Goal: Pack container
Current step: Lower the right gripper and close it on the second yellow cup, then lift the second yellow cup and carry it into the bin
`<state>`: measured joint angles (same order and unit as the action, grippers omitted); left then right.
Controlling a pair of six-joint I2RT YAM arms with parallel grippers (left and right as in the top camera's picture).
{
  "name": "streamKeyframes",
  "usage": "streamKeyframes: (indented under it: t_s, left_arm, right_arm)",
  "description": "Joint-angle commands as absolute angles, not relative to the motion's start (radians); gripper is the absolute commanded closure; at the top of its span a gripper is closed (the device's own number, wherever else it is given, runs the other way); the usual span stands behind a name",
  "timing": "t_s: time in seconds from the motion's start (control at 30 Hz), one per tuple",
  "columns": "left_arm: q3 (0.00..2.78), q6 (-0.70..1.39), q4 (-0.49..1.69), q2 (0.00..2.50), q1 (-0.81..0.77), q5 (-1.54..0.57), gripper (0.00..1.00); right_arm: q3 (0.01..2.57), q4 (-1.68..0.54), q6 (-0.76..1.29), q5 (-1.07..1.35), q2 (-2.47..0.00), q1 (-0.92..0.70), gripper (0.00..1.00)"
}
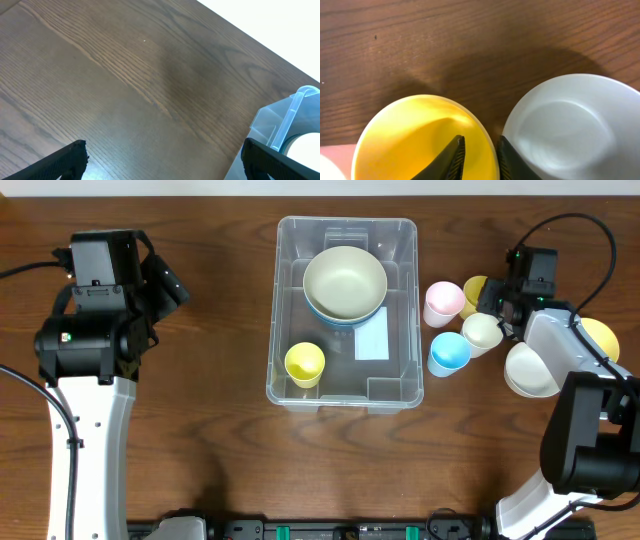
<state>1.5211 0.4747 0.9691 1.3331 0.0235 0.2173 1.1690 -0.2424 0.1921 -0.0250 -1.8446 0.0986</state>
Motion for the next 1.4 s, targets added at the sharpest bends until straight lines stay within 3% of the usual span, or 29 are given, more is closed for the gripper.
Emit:
streamKeyframes:
  t_s: [0.0,0.07,0.23,0.9,1.07,1.37]
  left_arm:
    - [1.533,0.476,0.971,1.338,0.027,0.233,0.02]
    - [1.533,0.476,0.971,1.338,0.027,0.233,0.02]
    - [1.533,0.476,0.971,1.338,0.027,0.233,0.02]
    - [1.533,0.477,0.971,1.338,0.027,0.233,0.02]
    - [1.533,0.476,0.971,1.338,0.027,0.233,0.02]
    - [1.533,0.477,0.971,1.338,0.027,0.233,0.02]
  right_arm:
    - [1.193,-0.247,0.186,-0.025,-1.817,0.089,0.83]
    - [1.193,-0.250,0.185,-0.025,-1.817,0.089,0.91]
    - [1.193,-0.258,0.185,-0.026,-1.817,0.090,0.98]
    - [1.199,-0.324,0.186,-0.069,-1.501,0.070,0.99]
    - [1.199,-0.422,0.186,-0.016,-1.374,-0.007,0.99]
    - [1.199,-0.485,0.200,0.142,-1.232,-0.289,0.99]
